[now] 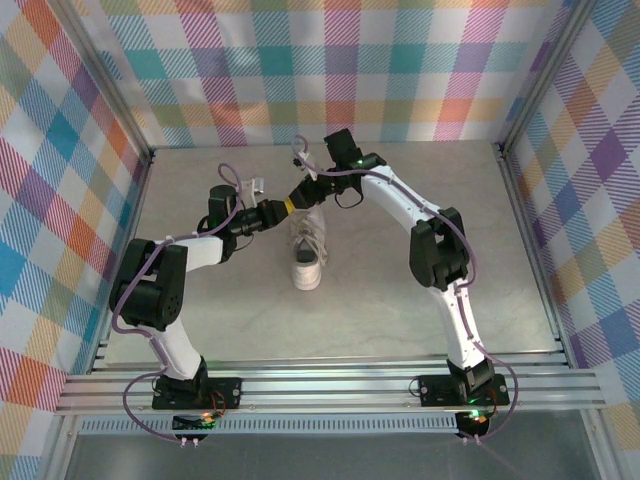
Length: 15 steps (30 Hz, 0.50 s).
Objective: Tie the shoes
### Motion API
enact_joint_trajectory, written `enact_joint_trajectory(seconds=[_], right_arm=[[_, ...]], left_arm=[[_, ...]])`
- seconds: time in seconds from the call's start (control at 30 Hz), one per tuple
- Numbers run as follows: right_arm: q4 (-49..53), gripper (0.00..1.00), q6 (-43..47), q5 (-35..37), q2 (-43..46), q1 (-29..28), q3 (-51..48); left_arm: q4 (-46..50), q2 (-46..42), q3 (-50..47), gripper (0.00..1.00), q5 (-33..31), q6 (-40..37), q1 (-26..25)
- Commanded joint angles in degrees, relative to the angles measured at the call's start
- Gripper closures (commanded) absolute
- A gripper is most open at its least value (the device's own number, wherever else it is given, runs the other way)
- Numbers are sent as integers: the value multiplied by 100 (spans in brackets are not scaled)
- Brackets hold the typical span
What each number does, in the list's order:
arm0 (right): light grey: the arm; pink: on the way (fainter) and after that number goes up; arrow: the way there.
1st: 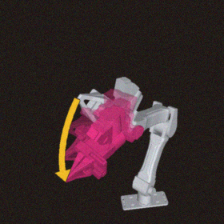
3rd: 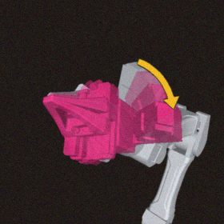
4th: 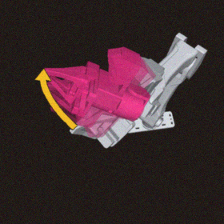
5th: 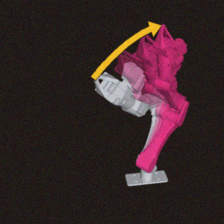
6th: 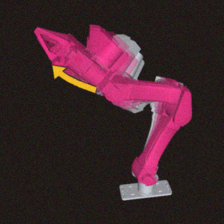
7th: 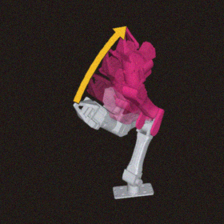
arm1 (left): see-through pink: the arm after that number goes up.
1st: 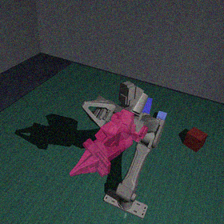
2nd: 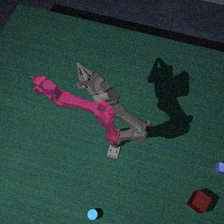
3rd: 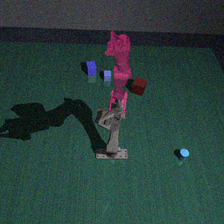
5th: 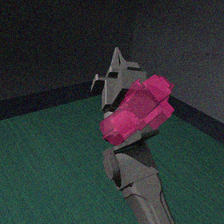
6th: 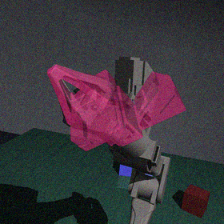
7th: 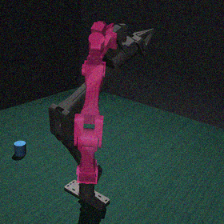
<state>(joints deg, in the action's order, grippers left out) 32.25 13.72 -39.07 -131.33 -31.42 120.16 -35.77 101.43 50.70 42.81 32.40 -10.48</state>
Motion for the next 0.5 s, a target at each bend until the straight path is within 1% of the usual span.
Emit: enact_joint_trajectory(seconds=[0.0,0.1,0.23,0.33,0.4,0.47], right_arm=[[85,52,-145,-190,714,-34,-395],[-211,51,-200,-72,1284,51,-1334],[-948,49,-228,230,2297,152,-3181],[-1380,48,-113,380,2814,154,-4303],[-1493,48,27,351,2957,139,-4753],[-1499,47,247,353,2989,82,-4989]], left_arm=[[-202,-32,15,93,-50,23,81],[-65,-92,19,94,-63,-39,98],[329,-209,72,96,-99,-244,125],[667,-268,178,96,-67,-455,134],[894,-292,249,96,-50,-564,134],[1029,-315,304,96,-37,-626,138]])
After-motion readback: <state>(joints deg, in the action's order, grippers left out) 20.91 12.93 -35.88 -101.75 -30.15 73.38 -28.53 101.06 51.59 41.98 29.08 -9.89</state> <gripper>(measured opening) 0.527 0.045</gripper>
